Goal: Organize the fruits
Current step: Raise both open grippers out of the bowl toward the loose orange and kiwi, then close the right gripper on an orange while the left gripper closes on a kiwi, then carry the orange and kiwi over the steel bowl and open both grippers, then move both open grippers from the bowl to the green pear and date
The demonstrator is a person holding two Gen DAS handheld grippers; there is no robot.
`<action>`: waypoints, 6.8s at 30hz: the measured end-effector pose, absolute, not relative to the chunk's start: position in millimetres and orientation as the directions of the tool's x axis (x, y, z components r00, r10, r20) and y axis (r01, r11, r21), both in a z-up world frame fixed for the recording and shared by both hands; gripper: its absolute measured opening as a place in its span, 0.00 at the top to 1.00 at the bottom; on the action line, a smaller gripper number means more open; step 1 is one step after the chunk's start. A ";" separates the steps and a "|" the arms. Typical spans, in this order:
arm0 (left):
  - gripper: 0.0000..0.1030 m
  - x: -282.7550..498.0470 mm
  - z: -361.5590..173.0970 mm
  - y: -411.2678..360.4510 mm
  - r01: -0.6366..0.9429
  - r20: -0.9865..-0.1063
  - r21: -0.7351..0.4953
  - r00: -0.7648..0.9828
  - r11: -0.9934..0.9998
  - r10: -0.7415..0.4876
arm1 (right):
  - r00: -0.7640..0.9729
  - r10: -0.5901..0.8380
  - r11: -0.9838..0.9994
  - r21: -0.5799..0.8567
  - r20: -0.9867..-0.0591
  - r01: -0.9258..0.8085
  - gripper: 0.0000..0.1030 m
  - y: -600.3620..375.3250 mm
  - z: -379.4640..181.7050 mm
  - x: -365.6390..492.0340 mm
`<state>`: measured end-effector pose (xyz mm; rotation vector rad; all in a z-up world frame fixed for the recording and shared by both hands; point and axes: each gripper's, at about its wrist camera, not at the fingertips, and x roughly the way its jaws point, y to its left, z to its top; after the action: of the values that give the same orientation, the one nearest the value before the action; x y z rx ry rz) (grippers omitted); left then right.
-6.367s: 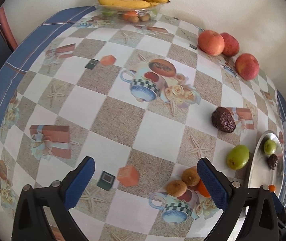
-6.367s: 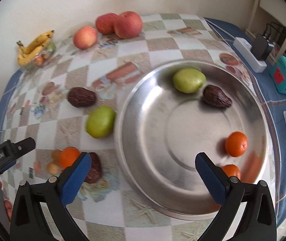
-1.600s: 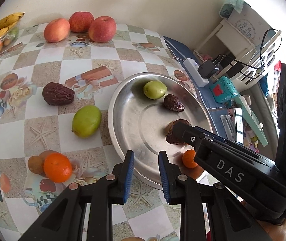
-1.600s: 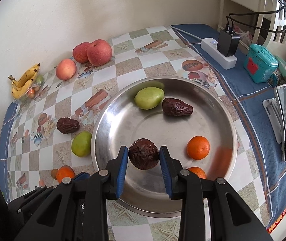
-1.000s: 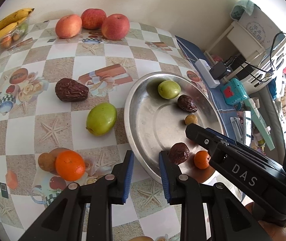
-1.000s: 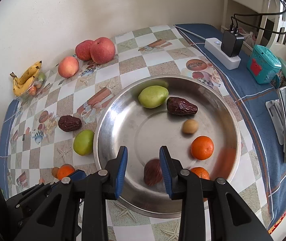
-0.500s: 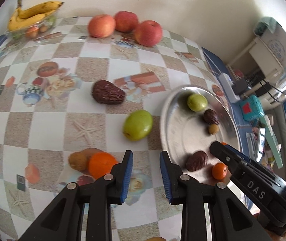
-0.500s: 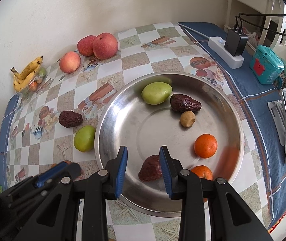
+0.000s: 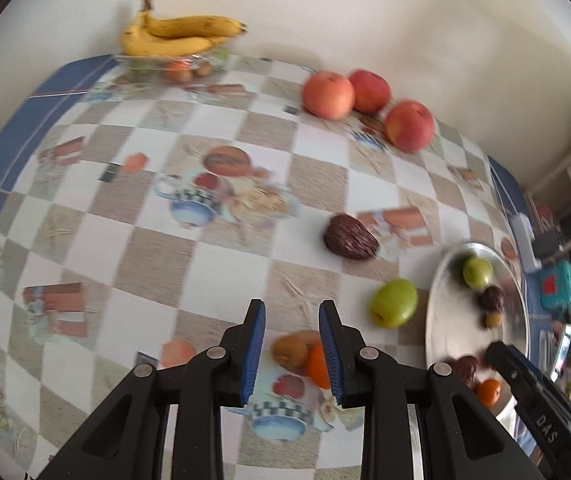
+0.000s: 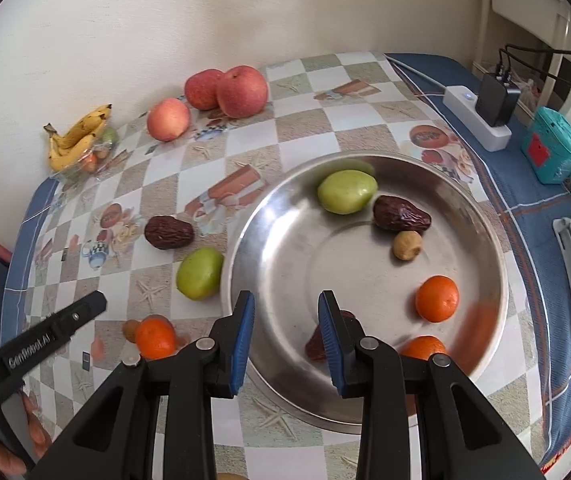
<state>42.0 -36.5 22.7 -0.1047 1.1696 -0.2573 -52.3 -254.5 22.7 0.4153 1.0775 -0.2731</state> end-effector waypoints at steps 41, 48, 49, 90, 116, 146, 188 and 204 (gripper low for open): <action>0.00 51.4 -2.3 -9.0 0.024 -0.941 -0.151 0.304 0.988 -0.151 | 0.305 -0.042 0.895 0.100 -0.951 0.435 0.10 -254.3 -12.3 -46.0; 0.00 62.5 10.0 25.7 -0.075 -0.925 -0.137 0.367 0.988 -0.100 | 0.312 -0.017 0.903 0.120 -0.950 0.414 0.10 -246.2 -10.1 -39.9; 0.00 64.0 10.9 28.3 -0.081 -0.924 -0.138 0.368 0.987 -0.099 | 0.319 -0.020 0.908 0.117 -0.948 0.403 0.10 -242.6 -8.0 -38.3; 0.50 64.1 -49.7 -17.8 0.009 -0.923 -0.377 0.076 0.926 -0.376 | 0.284 0.095 0.976 0.145 -0.954 0.162 0.23 -140.6 -35.8 9.0; 0.73 63.0 -26.2 33.1 -0.125 -0.894 -0.426 0.206 0.896 -0.397 | 0.347 0.077 0.970 0.151 -0.935 0.192 0.61 -152.9 -12.5 0.9; 0.73 25.0 3.8 -80.4 0.291 -0.868 -0.378 0.218 0.879 -0.446 | 0.405 -0.088 0.851 0.142 -0.910 0.506 0.60 -260.4 7.7 -43.7; 0.00 40.6 -13.1 -40.8 0.034 -0.943 -0.152 0.294 0.988 -0.155 | 0.365 -0.059 0.861 0.138 -0.929 0.490 0.48 -276.4 -7.5 -52.8; 0.00 50.8 -16.3 15.6 -0.189 -0.948 -0.197 0.288 0.962 -0.137 | 0.369 -0.046 0.904 0.119 -0.928 0.410 0.18 -250.9 -11.0 -40.1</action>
<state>50.8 15.6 -16.3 -0.2941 1.2842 0.0351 -40.1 -250.9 -11.0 0.3581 1.1619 -0.3007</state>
